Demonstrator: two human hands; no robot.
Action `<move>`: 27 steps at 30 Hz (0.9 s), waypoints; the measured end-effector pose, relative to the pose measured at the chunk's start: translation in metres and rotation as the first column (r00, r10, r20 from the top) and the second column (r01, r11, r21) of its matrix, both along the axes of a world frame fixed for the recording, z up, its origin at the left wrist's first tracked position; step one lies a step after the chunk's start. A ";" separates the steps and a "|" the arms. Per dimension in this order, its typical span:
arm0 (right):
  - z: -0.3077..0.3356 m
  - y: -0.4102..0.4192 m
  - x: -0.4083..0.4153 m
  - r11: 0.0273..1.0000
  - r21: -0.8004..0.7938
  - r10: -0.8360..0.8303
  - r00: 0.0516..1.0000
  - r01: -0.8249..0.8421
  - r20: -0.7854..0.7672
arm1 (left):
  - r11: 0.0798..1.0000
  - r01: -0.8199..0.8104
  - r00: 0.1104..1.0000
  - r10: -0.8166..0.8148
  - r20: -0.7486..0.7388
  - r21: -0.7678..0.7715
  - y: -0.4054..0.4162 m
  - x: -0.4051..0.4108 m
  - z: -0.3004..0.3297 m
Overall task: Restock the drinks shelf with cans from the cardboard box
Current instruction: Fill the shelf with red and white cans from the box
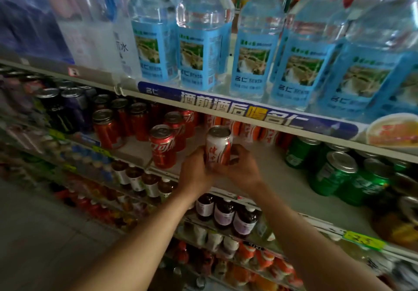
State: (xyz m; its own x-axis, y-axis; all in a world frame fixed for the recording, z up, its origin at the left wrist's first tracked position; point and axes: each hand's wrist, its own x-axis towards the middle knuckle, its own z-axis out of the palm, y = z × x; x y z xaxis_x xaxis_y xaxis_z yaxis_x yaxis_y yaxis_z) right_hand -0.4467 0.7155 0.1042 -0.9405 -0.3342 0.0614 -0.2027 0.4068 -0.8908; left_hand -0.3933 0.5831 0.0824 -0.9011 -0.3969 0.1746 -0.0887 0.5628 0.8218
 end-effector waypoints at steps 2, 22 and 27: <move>-0.013 -0.006 -0.006 1.000 0.013 -0.014 1.000 0.014 0.026 | 0.998 -0.005 0.998 0.009 0.056 -0.065 -0.002 0.001 0.002; -0.033 -0.074 -0.064 0.982 0.101 -0.148 0.985 0.157 -0.083 | 0.820 0.264 0.931 -0.080 0.355 -0.509 -0.054 0.011 0.007; -0.037 -0.086 -0.076 0.972 0.137 -0.180 0.981 0.189 -0.076 | 0.827 0.291 0.912 -0.089 0.399 -0.481 -0.058 0.009 0.005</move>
